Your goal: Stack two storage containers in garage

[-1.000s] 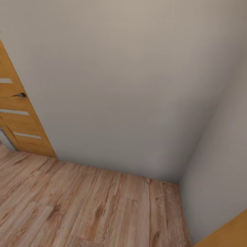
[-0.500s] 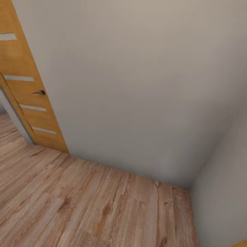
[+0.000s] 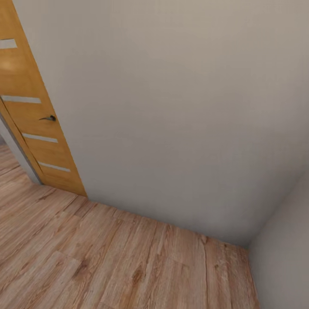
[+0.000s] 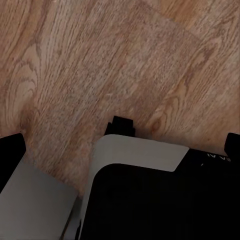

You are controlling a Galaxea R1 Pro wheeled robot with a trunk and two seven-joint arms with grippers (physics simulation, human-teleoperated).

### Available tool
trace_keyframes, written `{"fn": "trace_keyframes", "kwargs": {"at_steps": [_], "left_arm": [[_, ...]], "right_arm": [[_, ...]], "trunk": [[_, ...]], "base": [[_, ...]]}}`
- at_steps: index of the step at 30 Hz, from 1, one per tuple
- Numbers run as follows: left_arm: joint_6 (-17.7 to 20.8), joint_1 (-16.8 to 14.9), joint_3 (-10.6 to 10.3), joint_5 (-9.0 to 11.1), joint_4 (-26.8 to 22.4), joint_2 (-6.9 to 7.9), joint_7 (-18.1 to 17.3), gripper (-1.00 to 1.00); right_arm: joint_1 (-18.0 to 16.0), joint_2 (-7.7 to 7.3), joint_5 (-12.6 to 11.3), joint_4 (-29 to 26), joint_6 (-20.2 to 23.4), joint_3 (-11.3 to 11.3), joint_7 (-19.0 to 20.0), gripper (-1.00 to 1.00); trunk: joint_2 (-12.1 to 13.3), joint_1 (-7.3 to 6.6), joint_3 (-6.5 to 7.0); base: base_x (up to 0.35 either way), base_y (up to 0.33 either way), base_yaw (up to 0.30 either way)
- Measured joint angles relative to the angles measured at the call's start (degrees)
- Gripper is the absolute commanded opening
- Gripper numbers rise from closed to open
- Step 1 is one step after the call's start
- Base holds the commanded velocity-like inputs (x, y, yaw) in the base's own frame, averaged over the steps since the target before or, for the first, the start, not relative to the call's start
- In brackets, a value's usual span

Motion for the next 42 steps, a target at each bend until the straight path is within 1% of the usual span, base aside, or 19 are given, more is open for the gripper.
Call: {"fn": "trace_keyframes", "kwargs": {"at_steps": [4,12,22,31,39,42], "left_arm": [[0.00,-0.04,0.00,0.01,-0.02,0.00,0.04,1.00],[-0.02,0.01,0.00,0.03,-0.02,-0.04,0.07,1.00],[-0.02,-0.01,0.00,-0.02,-0.02,-0.05,0.07,1.00],[0.00,-0.05,0.00,0.04,-0.02,-0.06,0.10,1.00],[-0.04,-0.02,0.00,-0.02,-0.02,0.02,0.03,1.00],[-0.07,-0.01,0.00,-0.01,-0.02,0.03,0.05,1.00]], "right_arm": [[-0.01,0.05,0.04,0.00,0.00,0.00,0.00,1.00],[0.01,0.06,0.00,0.00,0.01,0.00,0.00,1.00],[-0.01,0.08,-0.18,0.00,0.01,0.00,0.00,1.00],[0.01,0.00,-0.13,0.00,0.00,0.01,0.00,1.00],[0.01,-0.01,-0.09,0.00,0.00,0.05,0.01,1.00],[-0.01,-0.01,-0.09,0.00,0.00,0.01,0.00,1.00]], "trunk": [[0.00,0.02,0.00],[0.01,0.03,0.00],[0.00,0.03,0.00],[0.01,0.03,0.00],[0.00,0.00,0.00],[0.00,0.02,0.00]], "base": [[0.158,0.039,0.000],[0.016,0.004,0.003],[0.000,0.000,0.217],[0.006,0.000,0.024],[0.248,0.000,0.000],[0.085,0.000,0.000]]}}
